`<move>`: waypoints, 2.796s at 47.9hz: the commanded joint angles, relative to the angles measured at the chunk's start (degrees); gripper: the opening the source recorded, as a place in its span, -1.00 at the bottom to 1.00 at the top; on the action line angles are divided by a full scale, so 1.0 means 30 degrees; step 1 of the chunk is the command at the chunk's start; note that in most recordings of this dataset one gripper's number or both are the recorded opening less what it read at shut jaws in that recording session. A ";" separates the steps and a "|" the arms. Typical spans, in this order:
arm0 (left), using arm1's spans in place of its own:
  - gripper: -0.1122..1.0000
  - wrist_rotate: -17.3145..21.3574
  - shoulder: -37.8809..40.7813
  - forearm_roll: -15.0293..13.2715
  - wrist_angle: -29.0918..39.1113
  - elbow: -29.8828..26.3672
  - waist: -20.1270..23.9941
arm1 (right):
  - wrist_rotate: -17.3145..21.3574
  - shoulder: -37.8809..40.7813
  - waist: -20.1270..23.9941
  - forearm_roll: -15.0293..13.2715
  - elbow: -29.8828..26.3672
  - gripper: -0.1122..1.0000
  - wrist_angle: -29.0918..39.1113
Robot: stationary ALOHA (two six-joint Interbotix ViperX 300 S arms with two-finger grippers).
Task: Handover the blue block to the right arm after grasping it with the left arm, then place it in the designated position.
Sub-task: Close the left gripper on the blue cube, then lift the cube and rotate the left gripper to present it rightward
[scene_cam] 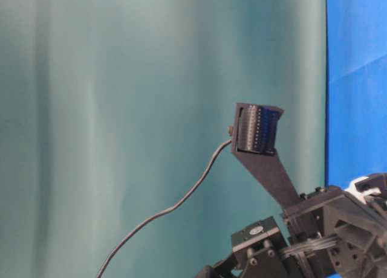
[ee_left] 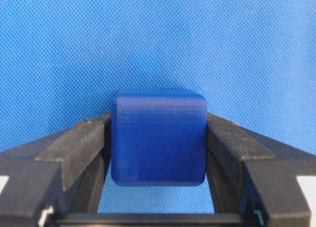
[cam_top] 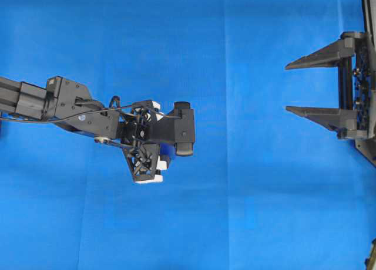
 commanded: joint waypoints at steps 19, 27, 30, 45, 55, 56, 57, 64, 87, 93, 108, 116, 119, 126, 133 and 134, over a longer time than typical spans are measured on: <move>0.09 -0.0117 -0.3105 0.0029 0.3926 -0.2051 -0.0586 | 0.0029 0.0088 -0.0029 0.0029 -0.0557 0.96 -0.0146; 0.08 -0.0117 -0.4072 0.0029 0.5420 -0.3018 -0.0762 | 0.0029 0.0088 -0.0029 0.0029 -0.0557 0.96 -0.0146; 0.08 -0.0146 -0.4277 0.0029 0.5977 -0.3428 -0.0850 | 0.0029 0.0088 -0.0029 0.0059 -0.0557 0.96 -0.0146; 0.08 -0.0117 -0.5068 0.0117 0.9375 -0.6006 -0.0967 | 0.0029 0.0088 0.0000 0.0059 -0.0703 0.96 -0.0146; 0.09 0.0059 -0.6064 0.0264 1.0430 -0.7090 -0.0879 | 0.0029 0.0088 0.0088 0.0029 -0.0703 0.96 -0.0117; 0.08 0.0059 -0.6123 0.0264 1.0518 -0.7148 -0.0850 | 0.0029 0.0088 0.0088 0.0029 -0.0703 0.96 -0.0117; 0.09 0.0059 -0.6182 0.0293 1.0664 -0.7236 -0.0850 | 0.0029 0.0088 0.0088 0.0029 -0.0703 0.96 -0.0117; 0.08 0.0059 -0.6475 0.0381 1.1104 -0.7559 -0.0820 | 0.0029 0.0088 0.0117 0.0029 -0.0732 0.96 -0.0117; 0.08 0.0029 -0.6621 0.0381 1.1045 -0.7354 -0.0615 | 0.0059 0.0146 0.0117 0.0059 -0.0762 0.96 -0.0117; 0.09 0.0029 -0.6621 0.0381 1.1045 -0.7354 -0.0586 | 0.0059 0.0146 0.0117 0.0059 -0.0762 0.96 -0.0088; 0.09 0.0029 -0.6621 0.0381 1.1016 -0.7324 -0.0586 | 0.0059 0.0146 0.0117 0.0059 -0.0762 0.96 -0.0088; 0.09 0.0029 -0.6621 0.0381 1.0869 -0.7324 -0.0586 | 0.0059 0.0146 0.0117 0.0059 -0.0762 0.96 -0.0088; 0.09 0.0029 -0.6650 0.0410 1.0781 -0.7266 -0.0586 | 0.0059 0.0146 0.0117 0.0059 -0.0762 0.96 -0.0088; 0.09 0.0029 -0.6738 0.0469 1.0547 -0.7148 -0.0615 | 0.0059 0.0146 0.0117 0.0059 -0.0762 0.96 -0.0088; 0.09 0.0088 -0.6973 0.0469 0.9932 -0.6738 -0.0615 | 0.0059 0.0146 0.0117 0.0029 -0.0762 0.96 -0.0088; 0.09 0.0088 -0.7031 0.0469 0.9785 -0.6650 -0.0586 | 0.0029 0.0146 0.0117 0.0029 -0.0791 0.96 -0.0088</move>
